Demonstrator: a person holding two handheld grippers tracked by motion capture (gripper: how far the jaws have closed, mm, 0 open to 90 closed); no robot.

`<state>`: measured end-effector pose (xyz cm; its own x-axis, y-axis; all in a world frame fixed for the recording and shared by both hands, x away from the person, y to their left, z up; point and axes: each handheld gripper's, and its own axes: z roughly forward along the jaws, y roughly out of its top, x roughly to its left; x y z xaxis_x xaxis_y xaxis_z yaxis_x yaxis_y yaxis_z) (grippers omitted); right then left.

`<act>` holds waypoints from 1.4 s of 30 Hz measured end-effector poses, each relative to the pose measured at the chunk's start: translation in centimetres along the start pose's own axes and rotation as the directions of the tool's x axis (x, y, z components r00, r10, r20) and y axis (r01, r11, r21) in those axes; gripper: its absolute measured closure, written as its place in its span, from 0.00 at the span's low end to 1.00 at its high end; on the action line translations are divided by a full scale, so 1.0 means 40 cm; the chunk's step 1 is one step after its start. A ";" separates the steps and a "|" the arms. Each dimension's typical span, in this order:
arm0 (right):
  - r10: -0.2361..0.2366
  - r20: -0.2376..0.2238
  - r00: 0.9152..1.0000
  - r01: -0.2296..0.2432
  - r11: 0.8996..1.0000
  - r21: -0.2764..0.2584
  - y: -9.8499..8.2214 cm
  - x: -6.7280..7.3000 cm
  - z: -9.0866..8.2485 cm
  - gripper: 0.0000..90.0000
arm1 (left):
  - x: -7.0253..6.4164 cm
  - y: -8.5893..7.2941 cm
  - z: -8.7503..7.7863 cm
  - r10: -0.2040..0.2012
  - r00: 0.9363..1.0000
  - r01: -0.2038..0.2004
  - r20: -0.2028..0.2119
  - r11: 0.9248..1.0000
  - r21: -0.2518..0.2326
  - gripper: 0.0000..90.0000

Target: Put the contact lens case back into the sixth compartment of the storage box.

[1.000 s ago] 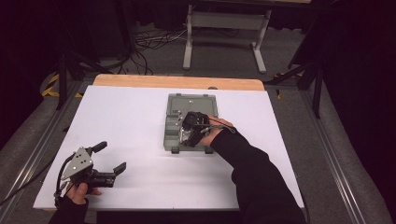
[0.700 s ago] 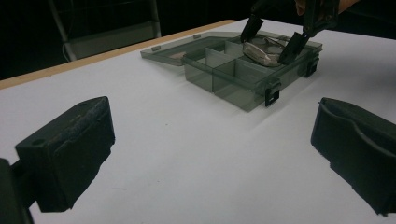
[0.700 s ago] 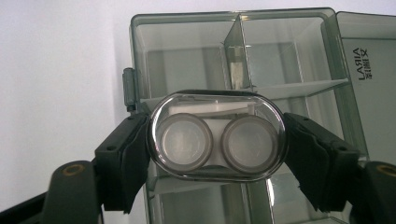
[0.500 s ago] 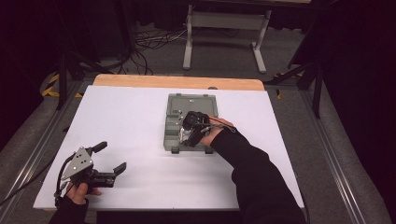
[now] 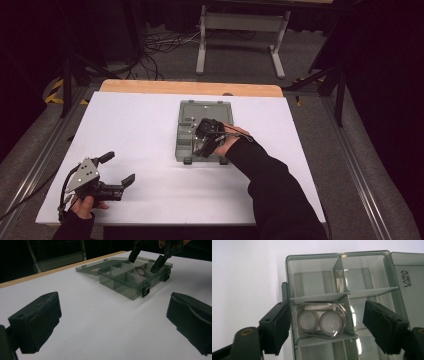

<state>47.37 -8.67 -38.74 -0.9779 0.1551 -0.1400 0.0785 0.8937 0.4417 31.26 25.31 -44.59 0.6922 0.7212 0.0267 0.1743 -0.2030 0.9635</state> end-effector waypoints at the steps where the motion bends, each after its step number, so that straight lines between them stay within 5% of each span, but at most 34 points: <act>1: 0.003 0.000 1.000 -0.003 1.000 -0.011 0.000 0.000 -0.003 0.20 | 0.001 0.000 0.000 0.003 1.000 -0.003 0.000 1.000 0.000 0.00; 7: -0.003 0.033 0.999 0.006 0.995 -0.098 0.010 0.003 -0.030 0.08 | -0.001 -0.001 -0.001 -0.002 1.000 0.002 -0.004 1.000 -0.005 0.00; 27: 0.017 0.093 0.995 0.005 0.974 -0.226 0.009 0.037 -0.103 0.04 | 0.000 0.000 -0.004 -0.002 1.000 0.001 -0.009 1.000 -0.008 0.00; 42: 0.068 0.119 0.990 -0.025 0.943 -0.331 -0.037 0.073 -0.158 0.03 | 0.001 0.000 -0.002 -0.003 1.000 0.003 -0.010 1.000 -0.008 0.00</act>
<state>43.16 -12.21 -34.21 -0.9401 0.2649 -0.2144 0.0345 0.7000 0.7133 31.23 25.39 -44.56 0.6845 0.7285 0.0261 0.1709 -0.1952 0.9658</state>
